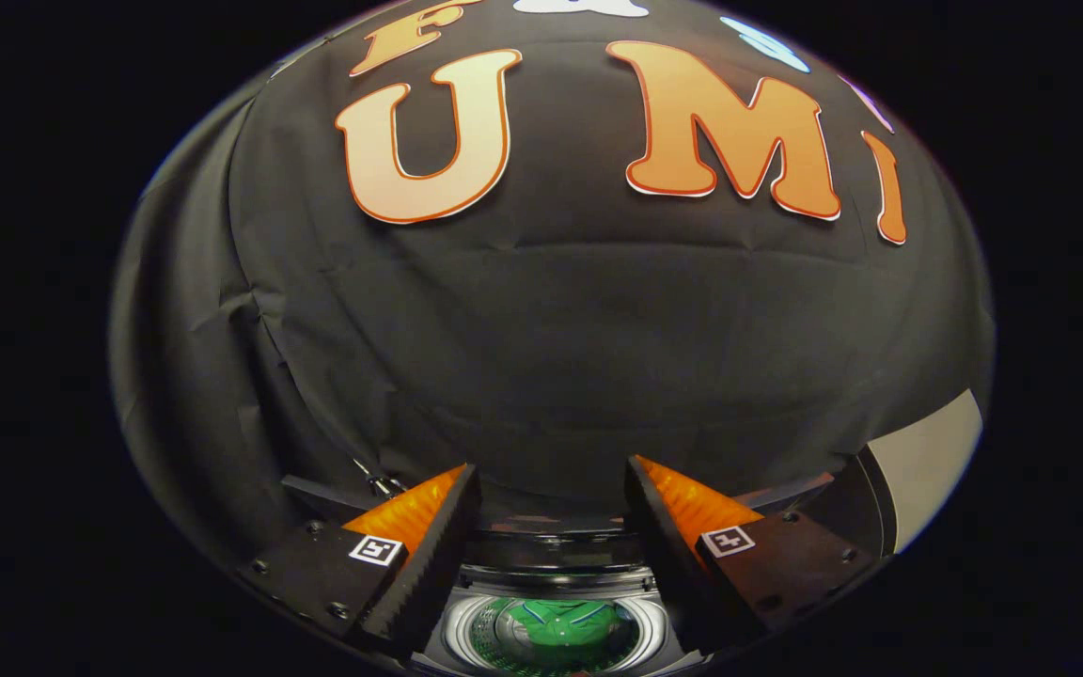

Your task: Put the clothes into the washing machine and then close the washing machine lid.

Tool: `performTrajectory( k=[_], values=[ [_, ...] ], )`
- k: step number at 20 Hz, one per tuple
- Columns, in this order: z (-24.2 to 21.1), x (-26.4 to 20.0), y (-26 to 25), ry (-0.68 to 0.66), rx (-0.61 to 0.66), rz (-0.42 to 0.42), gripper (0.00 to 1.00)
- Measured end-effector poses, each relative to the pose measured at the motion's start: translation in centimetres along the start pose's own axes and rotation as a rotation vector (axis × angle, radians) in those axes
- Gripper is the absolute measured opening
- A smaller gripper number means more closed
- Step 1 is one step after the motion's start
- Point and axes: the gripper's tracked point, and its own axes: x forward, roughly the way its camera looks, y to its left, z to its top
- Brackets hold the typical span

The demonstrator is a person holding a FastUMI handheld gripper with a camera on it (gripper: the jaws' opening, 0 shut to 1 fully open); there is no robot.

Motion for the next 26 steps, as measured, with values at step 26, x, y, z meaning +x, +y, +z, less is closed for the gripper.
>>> performTrajectory(
  k=[26],
  values=[
    [-6.6, -7.1, 0.6, -0.073, -0.025, -0.019, 0.99]
  ],
)
